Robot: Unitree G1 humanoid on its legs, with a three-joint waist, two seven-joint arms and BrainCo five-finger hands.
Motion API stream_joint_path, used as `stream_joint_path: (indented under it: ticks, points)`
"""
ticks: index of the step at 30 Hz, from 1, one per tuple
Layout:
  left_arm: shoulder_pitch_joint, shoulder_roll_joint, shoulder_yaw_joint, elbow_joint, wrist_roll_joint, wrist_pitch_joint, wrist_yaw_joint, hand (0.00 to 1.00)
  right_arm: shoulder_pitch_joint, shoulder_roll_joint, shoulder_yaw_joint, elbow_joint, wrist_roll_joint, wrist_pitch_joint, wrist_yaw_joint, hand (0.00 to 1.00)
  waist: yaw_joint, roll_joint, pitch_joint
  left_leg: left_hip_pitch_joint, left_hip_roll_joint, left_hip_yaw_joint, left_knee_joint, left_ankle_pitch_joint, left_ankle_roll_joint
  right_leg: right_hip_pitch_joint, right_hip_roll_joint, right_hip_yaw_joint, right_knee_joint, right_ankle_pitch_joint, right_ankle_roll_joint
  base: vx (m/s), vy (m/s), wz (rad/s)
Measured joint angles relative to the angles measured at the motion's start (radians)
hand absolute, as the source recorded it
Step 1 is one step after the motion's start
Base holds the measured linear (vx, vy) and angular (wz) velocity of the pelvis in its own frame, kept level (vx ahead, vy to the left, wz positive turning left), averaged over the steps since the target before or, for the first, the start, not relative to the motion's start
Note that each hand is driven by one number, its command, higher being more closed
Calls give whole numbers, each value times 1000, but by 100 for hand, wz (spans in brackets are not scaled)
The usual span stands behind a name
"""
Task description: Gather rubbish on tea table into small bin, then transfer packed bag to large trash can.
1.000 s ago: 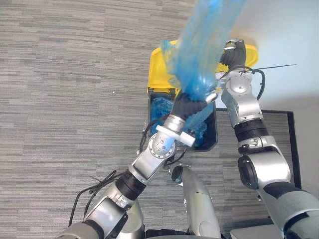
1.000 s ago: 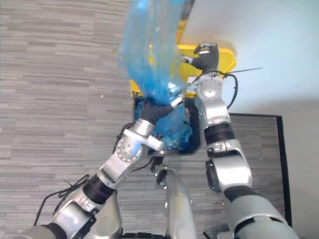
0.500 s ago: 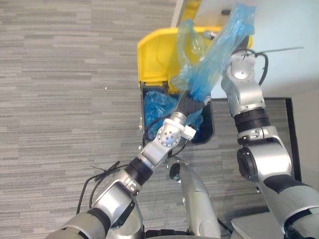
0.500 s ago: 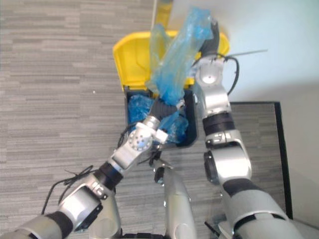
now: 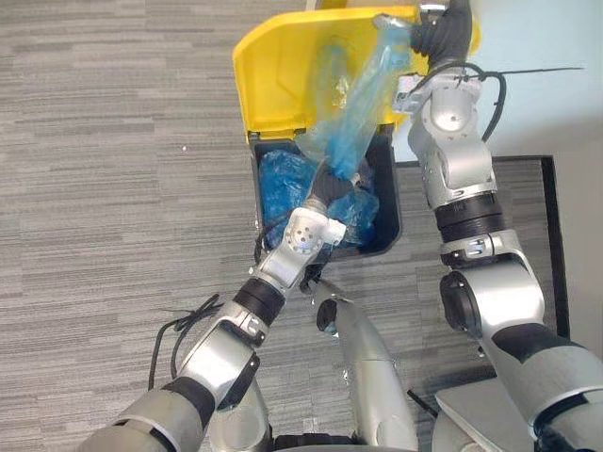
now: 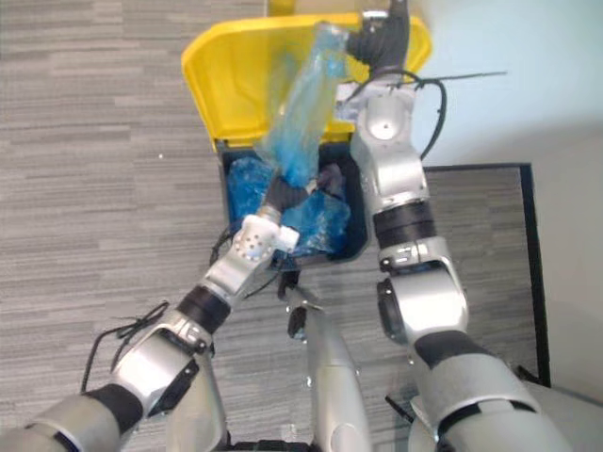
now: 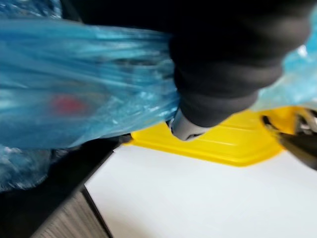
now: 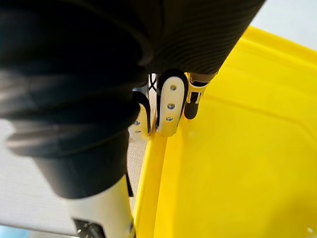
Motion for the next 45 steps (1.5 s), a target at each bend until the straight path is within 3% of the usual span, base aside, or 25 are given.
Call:
stream_joint_path:
  ticks: [9,15,21,29,35,38,45]
  points:
    - [1,-15,82,74,103,39,22,0,-16,25,18,0,-3,0,-19,0,-17,0,0,-1,9,1,-3,0,-1,-5,8,3,3,0,0,-3,-59,-1]
    - [1,-19,84,80,155,44,39,0,-23,29,38,1,-3,1,-17,0,-21,0,0,2,9,3,-6,0,-1,-8,9,4,8,0,0,3,-63,-1]
    - [2,-20,83,80,223,78,39,0,-22,31,58,7,-16,6,-15,0,-20,0,0,19,6,10,-12,0,-1,2,7,6,10,6,-2,3,-55,0]
    - [5,-20,80,75,301,87,42,0,21,31,66,25,-90,22,13,0,-17,1,-1,88,-5,17,-77,20,8,64,4,4,-25,8,-8,16,-54,6]
    - [6,-1,42,-8,337,99,59,0,84,25,60,-2,-126,7,17,0,-9,0,-2,117,-12,16,-109,39,1,92,-2,-4,-37,8,-8,13,-50,6]
    - [35,2,26,-104,349,106,59,0,171,12,49,-64,-134,-11,18,0,12,1,-3,131,-17,17,-117,40,3,106,-6,-4,-41,8,-8,-5,-33,5]
    - [244,83,-3,-305,355,93,50,0,346,-16,22,-122,-211,-45,53,0,38,-1,-7,209,-36,15,-180,62,21,176,-18,-10,-66,6,-10,4,-34,10]
